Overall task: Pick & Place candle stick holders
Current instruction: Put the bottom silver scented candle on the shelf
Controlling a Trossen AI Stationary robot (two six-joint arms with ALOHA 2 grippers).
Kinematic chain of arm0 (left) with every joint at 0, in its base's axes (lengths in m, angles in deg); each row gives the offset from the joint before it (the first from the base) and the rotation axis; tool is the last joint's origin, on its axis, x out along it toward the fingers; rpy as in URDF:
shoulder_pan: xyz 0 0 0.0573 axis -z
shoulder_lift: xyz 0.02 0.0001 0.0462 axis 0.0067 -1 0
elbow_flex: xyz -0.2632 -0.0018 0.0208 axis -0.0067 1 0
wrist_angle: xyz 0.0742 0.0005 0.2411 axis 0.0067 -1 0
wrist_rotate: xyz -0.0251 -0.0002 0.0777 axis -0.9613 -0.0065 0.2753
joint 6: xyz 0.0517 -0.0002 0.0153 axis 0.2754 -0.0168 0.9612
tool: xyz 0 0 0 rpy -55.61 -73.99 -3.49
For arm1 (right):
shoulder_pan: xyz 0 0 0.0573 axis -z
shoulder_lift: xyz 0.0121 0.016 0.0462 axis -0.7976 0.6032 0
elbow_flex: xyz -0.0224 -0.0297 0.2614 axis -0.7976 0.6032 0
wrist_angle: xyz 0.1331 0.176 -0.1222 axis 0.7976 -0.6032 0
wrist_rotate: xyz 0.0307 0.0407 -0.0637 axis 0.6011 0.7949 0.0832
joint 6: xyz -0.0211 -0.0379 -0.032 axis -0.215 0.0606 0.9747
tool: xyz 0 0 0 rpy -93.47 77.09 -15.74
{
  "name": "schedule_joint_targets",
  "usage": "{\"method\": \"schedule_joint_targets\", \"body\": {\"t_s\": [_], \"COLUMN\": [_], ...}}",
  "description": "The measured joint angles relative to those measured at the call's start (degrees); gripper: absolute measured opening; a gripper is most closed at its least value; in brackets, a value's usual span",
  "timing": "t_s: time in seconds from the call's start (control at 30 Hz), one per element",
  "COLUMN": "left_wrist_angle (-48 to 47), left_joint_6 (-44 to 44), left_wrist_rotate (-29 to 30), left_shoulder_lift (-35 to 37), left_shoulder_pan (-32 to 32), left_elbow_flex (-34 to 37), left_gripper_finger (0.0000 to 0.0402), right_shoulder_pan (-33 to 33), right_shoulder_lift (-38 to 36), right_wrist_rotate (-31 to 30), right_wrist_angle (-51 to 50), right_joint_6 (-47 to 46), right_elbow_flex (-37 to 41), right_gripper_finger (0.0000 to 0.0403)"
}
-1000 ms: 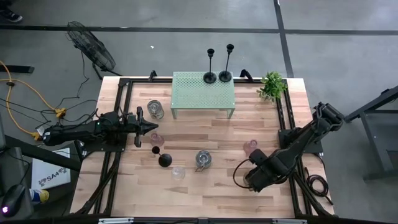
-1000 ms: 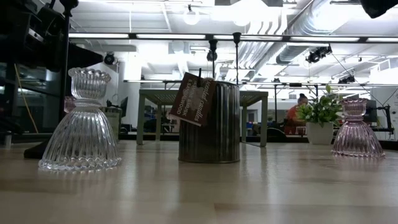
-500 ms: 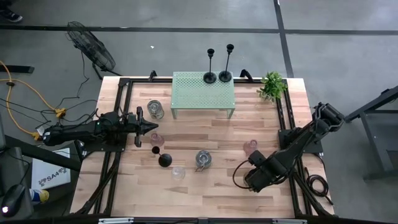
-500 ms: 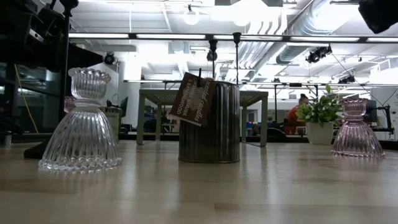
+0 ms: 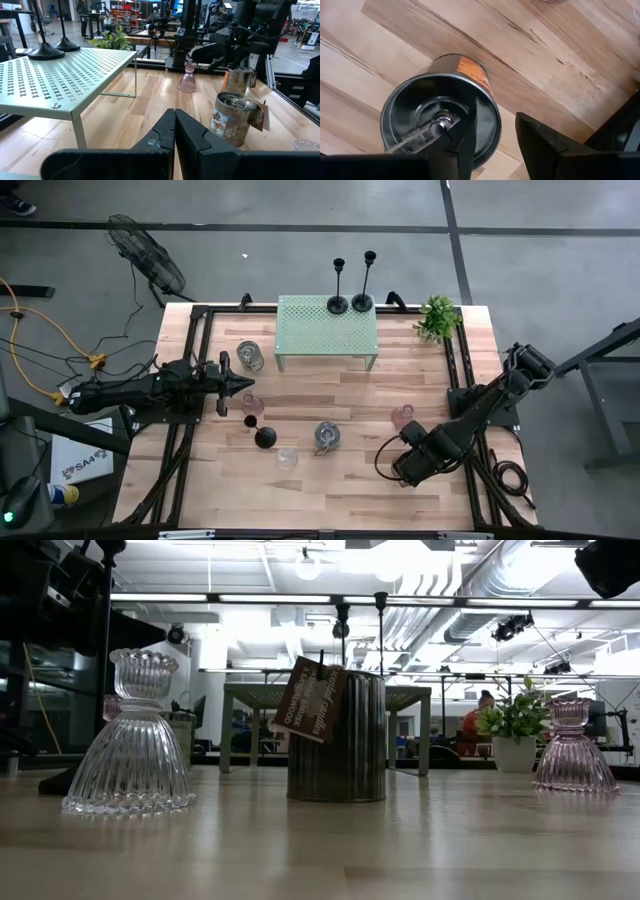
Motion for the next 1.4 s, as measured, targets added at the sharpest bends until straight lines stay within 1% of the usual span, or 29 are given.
{"method": "schedule_joint_targets", "body": {"t_s": [0.2,0.27,0.37,0.57,0.77,1.17,1.3,1.4], "left_wrist_angle": [0.0,0.0,0.0,0.0,0.0,0.0,0.0,0.0], "left_joint_6": [0.0,0.0,0.0,0.0,0.0,0.0,0.0,0.0], "left_wrist_rotate": [0.0,0.0,0.0,0.0,0.0,0.0,0.0,0.0], "left_shoulder_lift": [0.0,0.0,0.0,0.0,0.0,0.0,0.0,0.0], "left_shoulder_pan": [0.0,0.0,0.0,0.0,0.0,0.0,0.0,0.0], "left_elbow_flex": [0.0,0.0,0.0,0.0,0.0,0.1,0.1,0.1], "left_gripper_finger": [0.0,0.0,0.0,0.0,0.0,0.0,0.0,0.0], "right_shoulder_pan": [1.5,1.9,2.2,2.4,2.4,2.5,2.5,2.5], "right_shoulder_lift": [0.1,0.1,0.1,0.2,0.2,0.2,-0.9,-2.4], "right_wrist_rotate": [-0.2,-0.3,-0.3,-0.3,-0.2,-0.5,-0.8,-2.3], "right_wrist_angle": [0.0,0.0,0.0,-0.1,-0.3,-0.3,-0.1,0.1], "right_joint_6": [0.2,0.2,0.3,0.3,0.4,0.3,0.0,-0.4], "right_elbow_flex": [0.1,0.1,0.1,0.2,0.2,0.2,0.4,0.6], "right_gripper_finger": [0.013,0.0123,0.01,0.0043,0.0008,0.0004,0.0004,0.0003]}}
